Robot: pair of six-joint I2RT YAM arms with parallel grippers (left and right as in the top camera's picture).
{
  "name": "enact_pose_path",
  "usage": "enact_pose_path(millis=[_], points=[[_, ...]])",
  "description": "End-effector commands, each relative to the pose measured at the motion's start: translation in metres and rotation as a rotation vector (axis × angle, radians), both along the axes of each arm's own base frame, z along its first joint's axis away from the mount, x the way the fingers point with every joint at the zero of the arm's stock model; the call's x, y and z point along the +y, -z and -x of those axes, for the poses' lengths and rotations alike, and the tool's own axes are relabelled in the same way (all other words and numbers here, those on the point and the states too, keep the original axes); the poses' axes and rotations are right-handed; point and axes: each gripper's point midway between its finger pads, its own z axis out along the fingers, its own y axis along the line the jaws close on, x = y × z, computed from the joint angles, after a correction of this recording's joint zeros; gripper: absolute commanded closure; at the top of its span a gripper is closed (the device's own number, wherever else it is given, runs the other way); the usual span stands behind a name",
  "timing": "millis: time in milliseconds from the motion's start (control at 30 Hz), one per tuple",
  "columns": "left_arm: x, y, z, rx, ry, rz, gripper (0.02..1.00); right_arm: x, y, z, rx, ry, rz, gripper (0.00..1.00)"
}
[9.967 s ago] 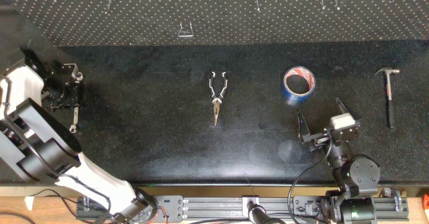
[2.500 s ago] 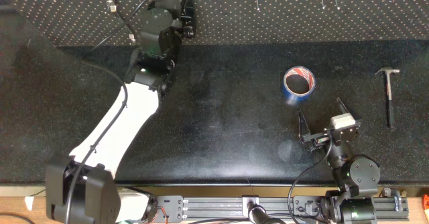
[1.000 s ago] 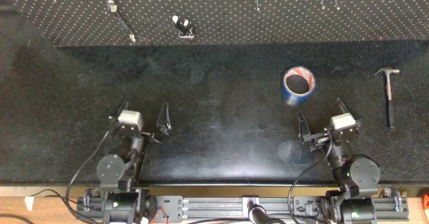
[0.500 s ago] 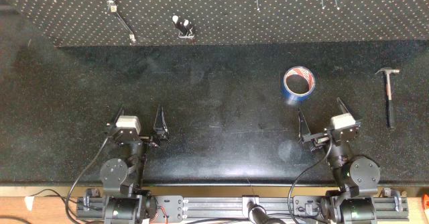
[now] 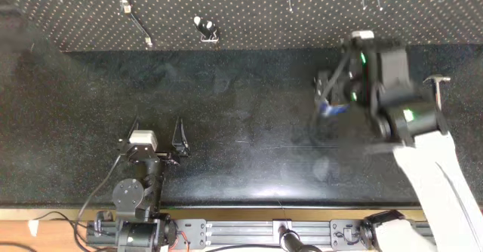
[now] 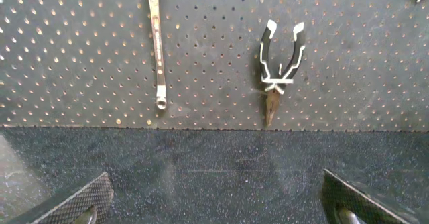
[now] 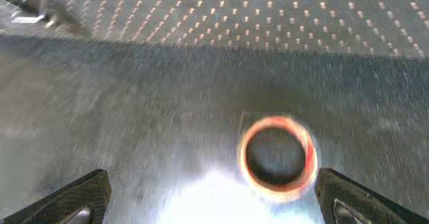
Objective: Place Tools Onto Pegboard
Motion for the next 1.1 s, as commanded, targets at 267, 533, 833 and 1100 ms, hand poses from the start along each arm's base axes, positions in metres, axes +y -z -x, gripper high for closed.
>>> enact_pose_path(millis=[267,533,833,1100], points=[[0.001,0.001,0.0,0.001,-0.008,0.009,0.023,0.016,0.129,-0.03,0.538,0.031,0.059,0.001],[0.001,0.001,0.0,0.001,-0.007,0.009,0.023,-0.007,0.16,-0.03,0.563,0.08,0.295,0.176],[0.001,0.001,0.0,0.001,-0.007,0.009,0.023,-0.003,0.127,-0.035,0.463,0.081,0.281,0.925],[0.001,0.001,0.0,0.001,-0.008,0.009,0.023,0.086,-0.098,-0.071,-0.36,-0.043,-0.041,0.925]])
